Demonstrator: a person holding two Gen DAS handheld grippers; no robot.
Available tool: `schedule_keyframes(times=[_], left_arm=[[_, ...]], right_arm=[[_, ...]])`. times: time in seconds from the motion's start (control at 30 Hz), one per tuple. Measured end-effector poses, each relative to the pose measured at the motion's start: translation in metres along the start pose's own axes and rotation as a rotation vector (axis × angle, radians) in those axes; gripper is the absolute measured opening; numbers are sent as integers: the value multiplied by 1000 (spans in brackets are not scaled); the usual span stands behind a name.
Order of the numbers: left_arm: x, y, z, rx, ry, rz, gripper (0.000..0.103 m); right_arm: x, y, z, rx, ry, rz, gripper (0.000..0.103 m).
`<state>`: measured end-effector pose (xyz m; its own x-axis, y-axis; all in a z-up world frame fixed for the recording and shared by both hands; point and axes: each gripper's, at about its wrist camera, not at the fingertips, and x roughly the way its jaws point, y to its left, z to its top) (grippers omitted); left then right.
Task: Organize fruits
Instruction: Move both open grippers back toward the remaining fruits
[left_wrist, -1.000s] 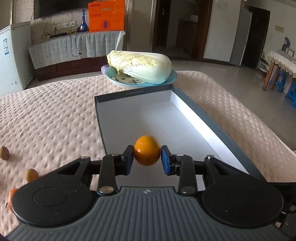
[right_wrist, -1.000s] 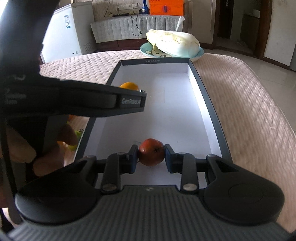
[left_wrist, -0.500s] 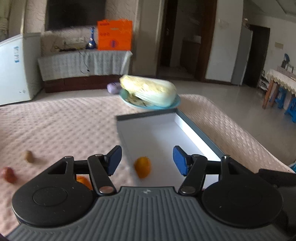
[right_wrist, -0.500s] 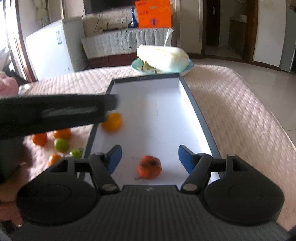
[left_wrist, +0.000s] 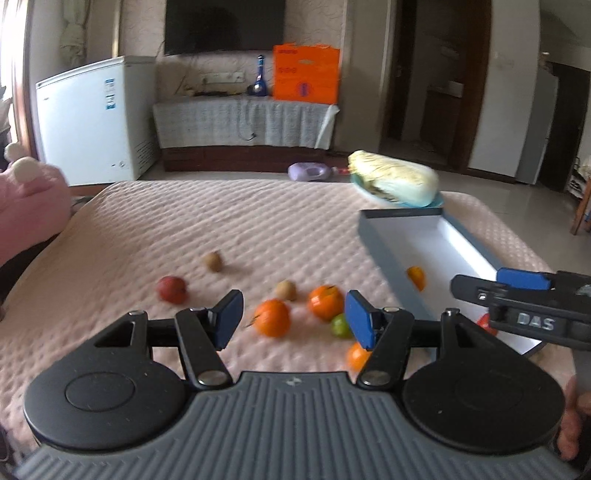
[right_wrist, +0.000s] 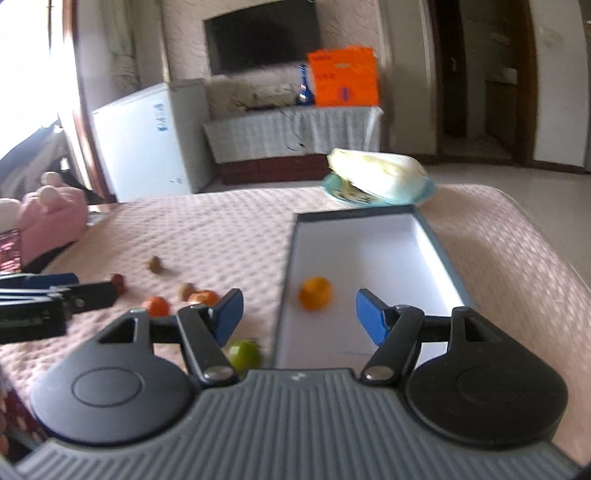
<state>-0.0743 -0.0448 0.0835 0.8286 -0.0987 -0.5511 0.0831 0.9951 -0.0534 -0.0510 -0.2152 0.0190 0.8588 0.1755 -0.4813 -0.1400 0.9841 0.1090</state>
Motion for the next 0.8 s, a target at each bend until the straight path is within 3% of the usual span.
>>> schedule_keyframes(times=[0.23, 0.3, 0.43, 0.7, 0.8], left_arm=[[10, 32, -8, -12, 47, 54, 67], [18, 35, -9, -13, 65, 61, 67], [21, 40, -12, -12, 83, 51, 67], [19, 55, -6, -78, 81, 32, 67], [19, 59, -3, -95, 80, 20, 67]], right_arm=[[-21, 49, -22, -66, 21, 108, 68], [-18, 64, -32, -84, 60, 133, 61], [-7, 87, -43, -199, 99, 118, 53], [20, 83, -40, -176, 135, 69, 40], [29, 81, -41, -173, 142, 59, 40]])
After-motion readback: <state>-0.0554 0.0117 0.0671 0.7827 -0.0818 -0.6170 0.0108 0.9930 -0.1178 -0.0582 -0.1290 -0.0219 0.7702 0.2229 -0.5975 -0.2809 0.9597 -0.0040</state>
